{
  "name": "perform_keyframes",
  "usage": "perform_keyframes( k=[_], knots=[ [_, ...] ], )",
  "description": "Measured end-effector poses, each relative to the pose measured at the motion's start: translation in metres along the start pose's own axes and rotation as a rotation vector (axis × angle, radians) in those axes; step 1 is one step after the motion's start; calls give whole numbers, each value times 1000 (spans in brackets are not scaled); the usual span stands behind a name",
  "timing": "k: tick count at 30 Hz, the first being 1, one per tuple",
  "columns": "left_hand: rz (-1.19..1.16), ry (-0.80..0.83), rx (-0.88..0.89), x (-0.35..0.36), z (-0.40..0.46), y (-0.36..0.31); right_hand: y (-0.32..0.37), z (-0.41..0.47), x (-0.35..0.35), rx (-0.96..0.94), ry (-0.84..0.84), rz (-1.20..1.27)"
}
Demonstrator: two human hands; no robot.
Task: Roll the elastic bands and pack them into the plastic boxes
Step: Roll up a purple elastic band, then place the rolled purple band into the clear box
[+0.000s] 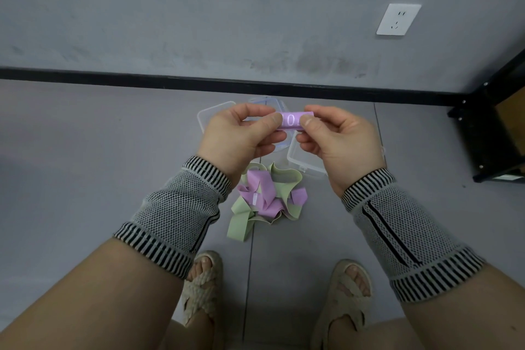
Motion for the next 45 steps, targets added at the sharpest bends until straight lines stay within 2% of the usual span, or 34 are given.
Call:
perform_keyframes(
  k=[8,16,23,30,35,38,45],
  knots=[
    [64,-105,93,-3,-1,-7,-2,-1,-2,-11,-78,3],
    [38,-329,121,-5,-4,1,-4,-2,-1,-9,-190,24],
    [170,-326,193,-1,-5,-5,-8,-1,-4,0,-207,-9],
    [104,-333,144,-12,-3,0,-11,-2,4,25,-185,-12],
    [23,-316,129,-25,-9,-3,-10,-6,17,48,-198,78],
    [17,-328,130,-39,-8,-8,-13,-6,33,104,-153,150],
    [59,-329,67,-72,18,-11,-20,22,71,190,-91,104]
  ],
)
Point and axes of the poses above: each hand's wrist, its own z-axis towards the middle knuckle, its own x-axis out of the palm, y = z × x, the point moved 9 cm from there along z, towards the middle knuckle, and after that the axes turned 4 degrees about -x, right-handed, at the moved point
